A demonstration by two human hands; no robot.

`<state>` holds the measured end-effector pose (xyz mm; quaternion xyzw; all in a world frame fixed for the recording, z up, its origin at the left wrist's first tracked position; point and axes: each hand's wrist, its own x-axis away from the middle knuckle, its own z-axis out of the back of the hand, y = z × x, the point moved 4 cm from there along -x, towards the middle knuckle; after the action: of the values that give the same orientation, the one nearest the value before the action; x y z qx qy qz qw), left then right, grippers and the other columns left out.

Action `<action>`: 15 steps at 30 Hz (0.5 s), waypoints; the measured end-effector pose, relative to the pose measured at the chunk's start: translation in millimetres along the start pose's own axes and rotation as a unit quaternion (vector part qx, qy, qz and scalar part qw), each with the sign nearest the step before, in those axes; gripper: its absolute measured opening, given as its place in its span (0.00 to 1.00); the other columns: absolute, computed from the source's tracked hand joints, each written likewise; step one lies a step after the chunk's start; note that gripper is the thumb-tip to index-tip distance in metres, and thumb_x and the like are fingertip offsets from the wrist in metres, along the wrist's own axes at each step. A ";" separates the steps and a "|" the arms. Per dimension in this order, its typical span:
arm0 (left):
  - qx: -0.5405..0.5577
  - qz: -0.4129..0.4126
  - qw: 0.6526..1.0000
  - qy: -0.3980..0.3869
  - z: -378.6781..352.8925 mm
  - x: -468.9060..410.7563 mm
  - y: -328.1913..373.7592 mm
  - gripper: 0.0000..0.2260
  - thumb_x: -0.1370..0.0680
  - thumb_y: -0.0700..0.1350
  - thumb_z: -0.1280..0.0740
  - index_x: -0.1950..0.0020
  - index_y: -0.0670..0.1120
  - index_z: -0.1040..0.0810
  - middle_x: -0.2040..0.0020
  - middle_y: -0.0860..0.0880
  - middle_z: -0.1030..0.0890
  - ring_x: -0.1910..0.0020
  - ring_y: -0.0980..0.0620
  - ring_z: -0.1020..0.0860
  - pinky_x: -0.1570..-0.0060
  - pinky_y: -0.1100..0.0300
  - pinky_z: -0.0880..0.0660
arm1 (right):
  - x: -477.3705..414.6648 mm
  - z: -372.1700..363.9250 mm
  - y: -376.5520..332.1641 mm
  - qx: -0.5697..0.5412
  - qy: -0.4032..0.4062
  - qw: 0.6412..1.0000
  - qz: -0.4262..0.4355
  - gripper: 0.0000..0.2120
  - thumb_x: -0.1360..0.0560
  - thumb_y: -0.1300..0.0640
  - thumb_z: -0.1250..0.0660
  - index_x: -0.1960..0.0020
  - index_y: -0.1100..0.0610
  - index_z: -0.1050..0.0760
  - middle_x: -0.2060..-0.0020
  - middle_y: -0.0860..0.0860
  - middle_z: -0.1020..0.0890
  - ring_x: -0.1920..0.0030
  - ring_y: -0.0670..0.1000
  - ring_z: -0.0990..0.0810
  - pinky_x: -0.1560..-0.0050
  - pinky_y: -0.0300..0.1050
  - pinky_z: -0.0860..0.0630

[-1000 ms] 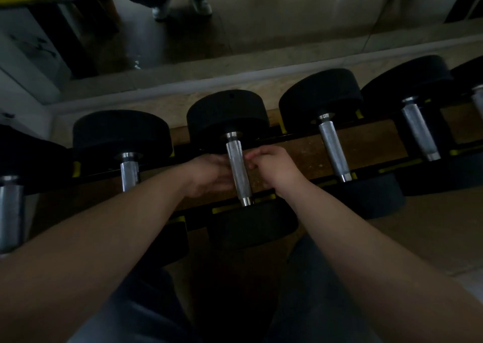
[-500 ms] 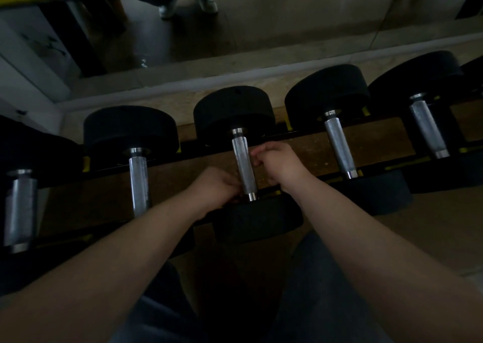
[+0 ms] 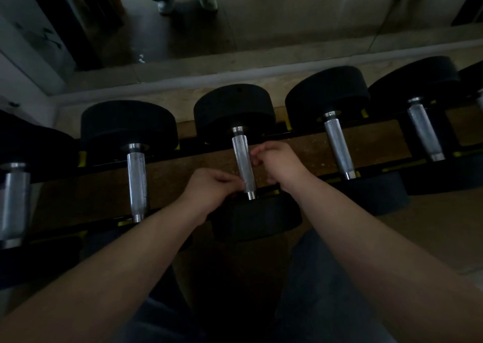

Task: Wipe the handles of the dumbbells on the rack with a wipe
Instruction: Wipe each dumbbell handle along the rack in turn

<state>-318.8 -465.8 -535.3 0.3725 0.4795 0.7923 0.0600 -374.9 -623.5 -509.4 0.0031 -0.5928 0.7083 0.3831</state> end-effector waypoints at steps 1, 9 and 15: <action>0.039 -0.007 0.999 0.021 0.6 -5.4 5.5 0.03 0.28 0.44 0.23 0.57 0.52 0.13 0.57 0.50 0.13 0.53 0.50 0.16 0.47 0.51 0.19 | 0.4 0.5 -0.2 0.000 -0.002 1.000 -0.002 0.11 0.21 0.62 0.40 0.54 0.51 0.21 0.58 0.51 0.19 0.64 0.48 0.26 0.63 0.43 0.31; 0.118 -0.084 0.985 0.094 4.0 -19.0 26.1 0.03 0.27 0.43 0.24 0.55 0.50 0.14 0.55 0.51 0.14 0.54 0.52 0.15 0.50 0.59 0.20 | 0.4 1.3 1.2 0.010 -0.003 1.000 -0.004 0.11 0.21 0.62 0.40 0.53 0.51 0.21 0.56 0.51 0.18 0.66 0.49 0.26 0.66 0.43 0.31; -0.073 -0.031 0.997 -0.022 2.4 2.9 -0.6 0.04 0.30 0.45 0.22 0.60 0.54 0.14 0.60 0.55 0.14 0.56 0.57 0.17 0.53 0.61 0.21 | 1.4 -1.2 0.7 0.013 0.002 1.000 0.003 0.11 0.22 0.62 0.39 0.55 0.50 0.22 0.58 0.51 0.19 0.67 0.48 0.28 0.68 0.41 0.34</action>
<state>-319.4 -462.4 -533.5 0.3693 0.4303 0.8147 0.1216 -375.7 -621.8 -509.7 0.0052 -0.5830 0.7171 0.3818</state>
